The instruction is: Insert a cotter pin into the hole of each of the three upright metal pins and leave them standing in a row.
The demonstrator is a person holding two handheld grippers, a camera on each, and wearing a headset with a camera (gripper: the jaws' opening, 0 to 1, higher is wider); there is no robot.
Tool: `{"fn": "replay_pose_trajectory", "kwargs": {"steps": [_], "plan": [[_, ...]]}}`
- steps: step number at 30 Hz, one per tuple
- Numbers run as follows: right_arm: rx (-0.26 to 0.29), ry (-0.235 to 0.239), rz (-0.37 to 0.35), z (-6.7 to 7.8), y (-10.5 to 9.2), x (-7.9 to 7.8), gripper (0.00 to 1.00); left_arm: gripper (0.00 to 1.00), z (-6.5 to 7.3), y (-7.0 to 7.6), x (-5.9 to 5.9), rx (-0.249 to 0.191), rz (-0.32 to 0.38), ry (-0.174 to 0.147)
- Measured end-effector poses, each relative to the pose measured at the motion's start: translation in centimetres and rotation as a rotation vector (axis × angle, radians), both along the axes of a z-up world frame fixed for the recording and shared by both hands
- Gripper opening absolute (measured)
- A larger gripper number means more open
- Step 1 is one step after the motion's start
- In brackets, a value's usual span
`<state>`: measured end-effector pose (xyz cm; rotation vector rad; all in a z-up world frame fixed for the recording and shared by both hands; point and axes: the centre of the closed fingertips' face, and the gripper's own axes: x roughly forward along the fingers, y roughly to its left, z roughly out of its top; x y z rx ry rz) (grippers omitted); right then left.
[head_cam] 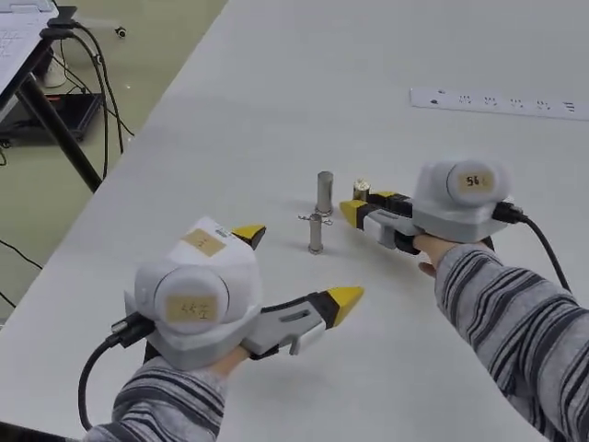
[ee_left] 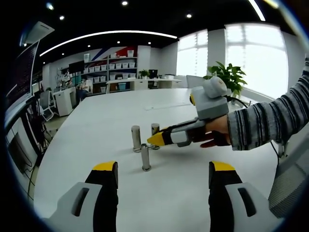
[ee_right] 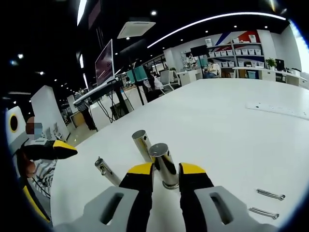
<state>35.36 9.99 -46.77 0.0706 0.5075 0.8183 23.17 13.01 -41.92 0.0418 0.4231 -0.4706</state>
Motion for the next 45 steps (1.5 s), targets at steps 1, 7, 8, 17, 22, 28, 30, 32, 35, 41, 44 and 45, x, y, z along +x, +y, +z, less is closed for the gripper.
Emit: {"fn": "replay_pose_trajectory", "kwargs": {"steps": [1, 7, 8, 17, 22, 28, 30, 32, 35, 41, 44, 45], "plan": [[0.003, 0.004, -0.001, 0.0, 0.0, 0.0, 0.14, 0.75, 0.0, -0.1, -0.1, -0.003, -0.003, 0.001], [-0.015, -0.019, 0.006, 0.1, 0.1, -0.1, 0.12, 0.74, 0.1, -0.2, -0.5, 0.003, -0.008, 0.002], [-0.02, -0.025, 0.011, 0.2, 0.1, -0.1, 0.12, 0.73, 0.1, -0.2, -0.5, 0.003, -0.008, 0.002], [-0.134, -0.11, 0.048, 0.4, -0.4, -0.4, 0.08, 0.72, -0.2, -0.1, -0.6, 0.019, -0.009, 0.012], [-0.156, -0.144, 0.053, 1.3, -1.0, -0.8, 0.08, 0.72, -0.1, -0.2, -0.6, 0.025, -0.013, 0.01], [-0.207, -0.186, 0.063, 2.2, -2.1, -1.7, 0.08, 0.72, 0.1, -0.4, -0.8, 0.031, -0.021, 0.004], [-0.217, -0.189, 0.061, 2.3, -2.5, -2.2, 0.08, 0.72, 0.1, -0.4, -0.9, 0.034, -0.021, 0.003], [-0.231, -0.195, 0.056, 2.4, -3.0, -2.7, 0.08, 0.72, 0.2, -0.5, -1.1, 0.034, -0.023, 0.005], [-0.233, -0.189, 0.043, 2.5, -3.6, -3.3, 0.08, 0.72, 0.3, -0.7, -1.3, 0.037, -0.027, 0.0], [-0.238, -0.171, -0.012, 2.3, -5.1, -5.0, 0.08, 0.71, 0.6, -1.0, -1.8, 0.038, -0.03, -0.006], [-0.245, -0.17, -0.039, 2.3, -5.4, -5.6, 0.08, 0.71, 0.8, -1.0, -2.0, 0.037, -0.029, -0.009], [-0.247, -0.168, -0.048, 2.2, -5.6, -5.8, 0.08, 0.71, 0.8, -1.0, -2.1, 0.036, -0.028, -0.009]]}}
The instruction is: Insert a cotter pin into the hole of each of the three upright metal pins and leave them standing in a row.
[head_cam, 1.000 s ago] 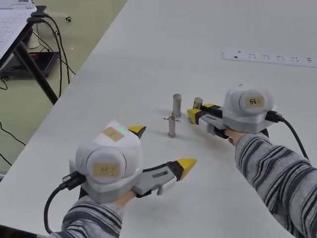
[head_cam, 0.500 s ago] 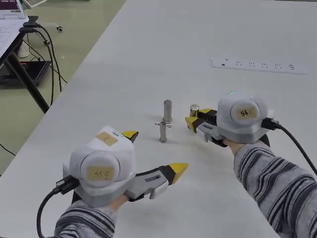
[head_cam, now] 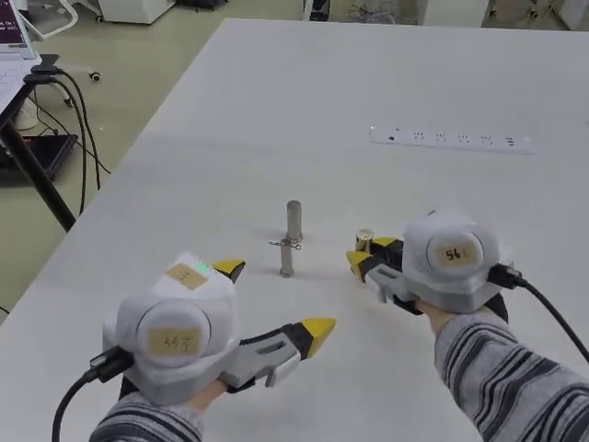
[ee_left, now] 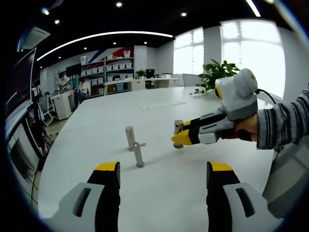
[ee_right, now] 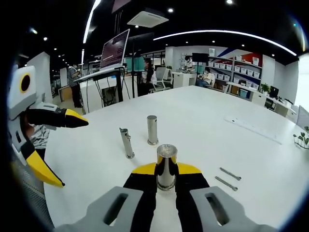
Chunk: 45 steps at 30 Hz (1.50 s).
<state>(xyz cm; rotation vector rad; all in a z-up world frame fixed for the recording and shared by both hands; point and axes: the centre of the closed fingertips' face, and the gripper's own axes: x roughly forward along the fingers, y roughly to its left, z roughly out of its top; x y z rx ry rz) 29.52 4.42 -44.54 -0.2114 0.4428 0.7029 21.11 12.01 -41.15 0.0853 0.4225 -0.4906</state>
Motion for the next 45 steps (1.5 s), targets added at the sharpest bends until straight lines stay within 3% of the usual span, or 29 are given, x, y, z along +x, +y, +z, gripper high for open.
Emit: {"fn": "replay_pose_trajectory", "kwargs": {"steps": [12, 18, 20, 27, 29, 31, 34, 37, 42, 45], "plan": [[-0.024, 0.009, -0.096, -1.4, -0.9, -2.9, 0.08, 0.7, 0.3, -0.1, -0.8, -0.006, -0.002, -0.01], [-0.029, 0.042, -0.17, -2.3, -1.6, -3.6, 0.08, 0.7, 0.5, -0.5, -1.0, -0.009, -0.015, -0.017], [-0.052, 0.029, -0.178, -2.4, -1.7, -3.8, 0.08, 0.7, 0.6, -0.5, -1.0, -0.009, -0.018, -0.019], [-0.034, 0.036, -0.247, -2.4, -1.8, -4.2, 0.09, 0.7, 0.5, -0.5, -1.0, -0.006, -0.021, -0.017], [-0.005, 0.052, -0.299, -2.4, -2.1, -4.2, 0.09, 0.7, 0.5, -0.6, -1.0, -0.006, -0.022, -0.019], [-0.01, 0.061, -0.316, -2.4, -2.1, -4.2, 0.09, 0.7, 0.5, -0.6, -1.0, -0.005, -0.022, -0.018], [0.011, 0.124, -0.382, -2.6, -2.1, -4.3, 0.09, 0.7, 0.4, -0.6, -1.0, -0.003, -0.024, -0.017], [0.038, 0.154, -0.413, -2.7, -2.1, -4.2, 0.1, 0.7, 0.3, -0.7, -1.0, 0.0, -0.026, -0.016], [0.059, 0.152, -0.398, -2.5, -1.9, -4.5, 0.13, 0.7, 0.4, -0.7, -1.0, 0.009, -0.028, -0.019], [0.08, 0.134, -0.351, -2.1, -1.6, -4.9, 0.18, 0.7, 0.4, -0.6, -0.9, 0.008, -0.024, -0.021]]}}
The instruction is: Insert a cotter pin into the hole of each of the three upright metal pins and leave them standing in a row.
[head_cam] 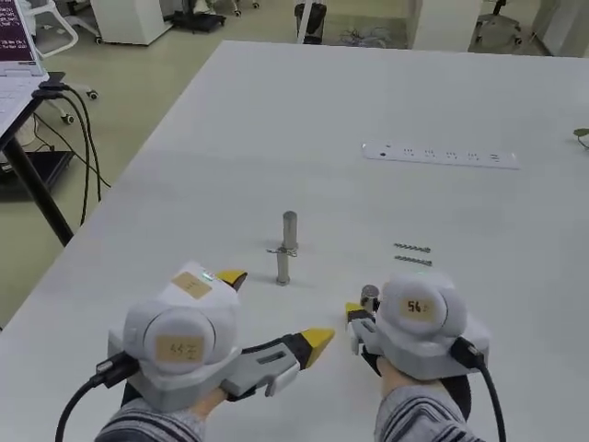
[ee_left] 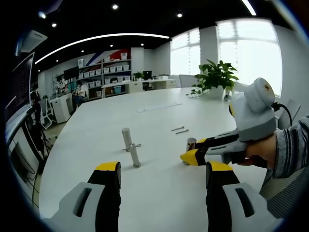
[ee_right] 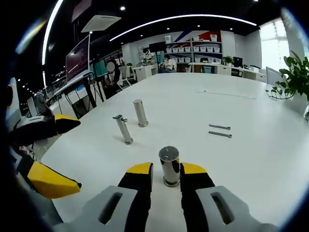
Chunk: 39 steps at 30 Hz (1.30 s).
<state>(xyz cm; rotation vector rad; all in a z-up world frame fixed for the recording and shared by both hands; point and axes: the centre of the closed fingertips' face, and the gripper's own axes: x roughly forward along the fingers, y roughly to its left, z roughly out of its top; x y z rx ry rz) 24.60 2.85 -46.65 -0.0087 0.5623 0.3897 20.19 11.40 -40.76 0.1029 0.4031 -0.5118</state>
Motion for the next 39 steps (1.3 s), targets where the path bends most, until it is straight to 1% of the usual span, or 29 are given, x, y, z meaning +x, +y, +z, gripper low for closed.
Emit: {"fn": "replay_pose_trajectory", "kwargs": {"steps": [3, 5, 7, 9, 11, 12, 13, 14, 15, 17, 19, 21, 22, 23, 25, 26, 27, 28, 30, 31, 33, 36, 39], "plan": [[0.001, -0.001, 0.019, 0.0, -0.1, -0.4, 0.23, 0.71, 0.0, -0.1, 0.0, -0.002, -0.001, 0.001], [-0.005, -0.006, 0.045, 0.2, -0.3, -0.7, 0.23, 0.72, 0.0, -0.2, 0.0, -0.001, -0.004, 0.0], [-0.004, 0.004, 0.07, 0.3, -0.3, -1.0, 0.21, 0.72, -0.1, -0.3, 0.0, -0.003, -0.006, 0.0], [-0.019, 0.006, 0.104, 0.4, -0.6, -1.1, 0.23, 0.73, -0.1, -0.3, 0.0, 0.001, -0.005, 0.001], [-0.04, 0.042, 0.136, 0.0, -1.0, -1.4, 0.24, 0.74, -0.1, -0.3, 0.0, 0.002, -0.005, 0.0], [-0.035, 0.036, 0.136, 0.1, -1.2, -1.3, 0.24, 0.74, -0.1, -0.3, 0.0, 0.0, -0.005, 0.0], [-0.038, 0.027, 0.156, 0.3, -1.4, -1.4, 0.24, 0.75, -0.1, -0.4, 0.0, -0.002, -0.005, 0.001], [-0.042, 0.026, 0.164, 0.3, -1.6, -1.4, 0.24, 0.75, -0.1, -0.4, 0.0, -0.002, -0.006, 0.001], [-0.066, 0.024, 0.188, 0.4, -1.9, -1.5, 0.24, 0.75, -0.1, -0.4, 0.0, -0.002, -0.007, 0.0], [-0.065, 0.024, 0.208, 0.5, -2.2, -1.6, 0.25, 0.75, -0.1, -0.5, 0.0, -0.002, -0.009, 0.002], [-0.056, 0.048, 0.242, 0.3, -2.5, -1.7, 0.26, 0.76, -0.2, -0.5, 0.1, -0.004, -0.009, 0.003], [-0.066, 0.067, 0.267, 0.1, -2.9, -1.8, 0.26, 0.77, -0.2, -0.6, 0.0, -0.005, -0.01, 0.005], [-0.068, 0.065, 0.267, 0.1, -3.1, -1.6, 0.26, 0.78, -0.2, -0.6, 0.0, -0.007, -0.011, 0.005], [-0.075, 0.071, 0.29, 0.0, -3.4, -1.6, 0.26, 0.78, -0.2, -0.7, 0.0, -0.009, -0.011, 0.006], [-0.08, 0.089, 0.309, -0.1, -3.8, -1.5, 0.28, 0.8, -0.3, -0.7, 0.0, -0.008, -0.011, 0.007], [-0.087, 0.096, 0.336, -0.1, -4.0, -1.5, 0.29, 0.8, -0.3, -0.7, 0.0, -0.009, -0.012, 0.008], [-0.087, 0.1, 0.341, -0.1, -4.1, -1.4, 0.29, 0.81, -0.3, -0.7, 0.0, -0.01, -0.012, 0.01], [-0.099, 0.111, 0.358, -0.3, -4.4, -1.4, 0.3, 0.81, -0.3, -0.8, 0.0, -0.011, -0.013, 0.01], [-0.113, 0.116, 0.389, -0.3, -4.8, -1.0, 0.3, 0.83, -0.6, -0.9, 0.0, -0.007, -0.018, 0.022], [-0.111, 0.12, 0.394, -0.3, -4.9, -0.8, 0.31, 0.83, -0.7, -0.9, 0.0, -0.004, -0.018, 0.027], [-0.115, 0.142, 0.423, -0.3, -5.2, -0.5, 0.32, 0.84, -0.7, -0.9, 0.0, -0.002, -0.019, 0.023], [-0.142, 0.154, 0.464, -0.2, -5.6, 0.0, 0.34, 0.85, -0.6, -1.0, 0.0, -0.012, -0.017, 0.02], [-0.167, 0.162, 0.498, 0.0, -6.1, 0.8, 0.33, 0.86, -0.7, -1.0, 0.1, -0.007, -0.019, 0.023]]}}
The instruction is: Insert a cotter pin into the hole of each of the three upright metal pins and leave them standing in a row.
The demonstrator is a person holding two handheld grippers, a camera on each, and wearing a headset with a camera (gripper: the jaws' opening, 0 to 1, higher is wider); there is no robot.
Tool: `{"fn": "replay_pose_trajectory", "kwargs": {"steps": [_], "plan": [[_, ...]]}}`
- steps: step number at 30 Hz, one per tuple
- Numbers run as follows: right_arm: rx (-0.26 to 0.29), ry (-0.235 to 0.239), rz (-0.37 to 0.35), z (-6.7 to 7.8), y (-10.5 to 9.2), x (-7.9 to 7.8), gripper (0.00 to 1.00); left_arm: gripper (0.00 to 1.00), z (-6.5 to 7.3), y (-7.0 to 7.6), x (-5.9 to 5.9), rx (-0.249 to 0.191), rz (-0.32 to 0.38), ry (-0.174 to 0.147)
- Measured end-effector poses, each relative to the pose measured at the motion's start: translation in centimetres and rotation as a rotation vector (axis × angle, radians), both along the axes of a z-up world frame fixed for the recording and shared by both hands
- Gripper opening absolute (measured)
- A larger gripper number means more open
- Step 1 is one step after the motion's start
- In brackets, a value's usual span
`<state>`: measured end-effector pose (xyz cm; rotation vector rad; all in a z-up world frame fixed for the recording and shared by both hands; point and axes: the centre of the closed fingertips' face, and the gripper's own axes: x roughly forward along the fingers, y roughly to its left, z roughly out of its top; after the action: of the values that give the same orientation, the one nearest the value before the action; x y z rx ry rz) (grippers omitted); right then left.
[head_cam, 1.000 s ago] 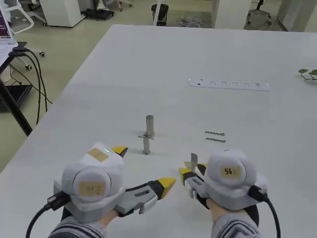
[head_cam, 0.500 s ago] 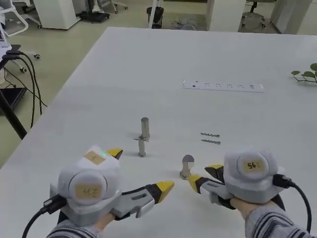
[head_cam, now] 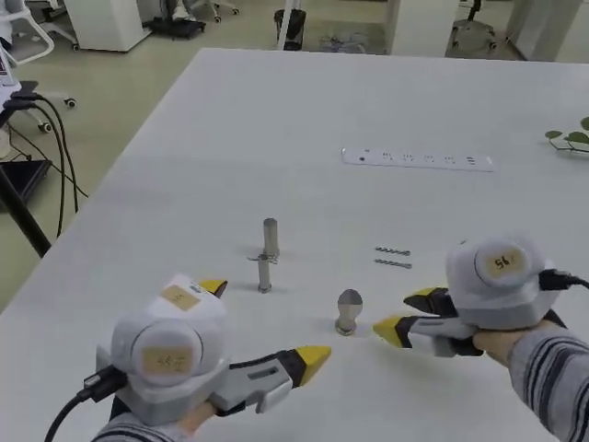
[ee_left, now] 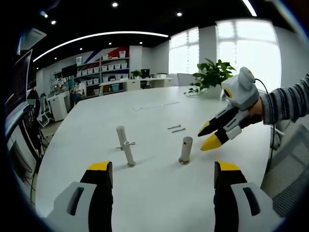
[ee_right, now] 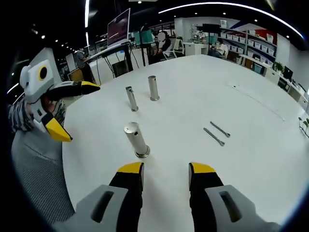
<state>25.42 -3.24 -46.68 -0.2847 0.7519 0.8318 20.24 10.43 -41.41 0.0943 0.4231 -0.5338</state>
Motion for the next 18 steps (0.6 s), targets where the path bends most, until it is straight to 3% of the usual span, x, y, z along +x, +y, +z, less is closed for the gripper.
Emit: {"fn": "replay_pose_trajectory", "kwargs": {"steps": [18], "plan": [[-0.054, 0.004, 0.064, 0.8, -1.3, 4.8, 0.32, 0.86, 0.0, -0.3, 0.0, 0.015, -0.015, -0.008]]}}
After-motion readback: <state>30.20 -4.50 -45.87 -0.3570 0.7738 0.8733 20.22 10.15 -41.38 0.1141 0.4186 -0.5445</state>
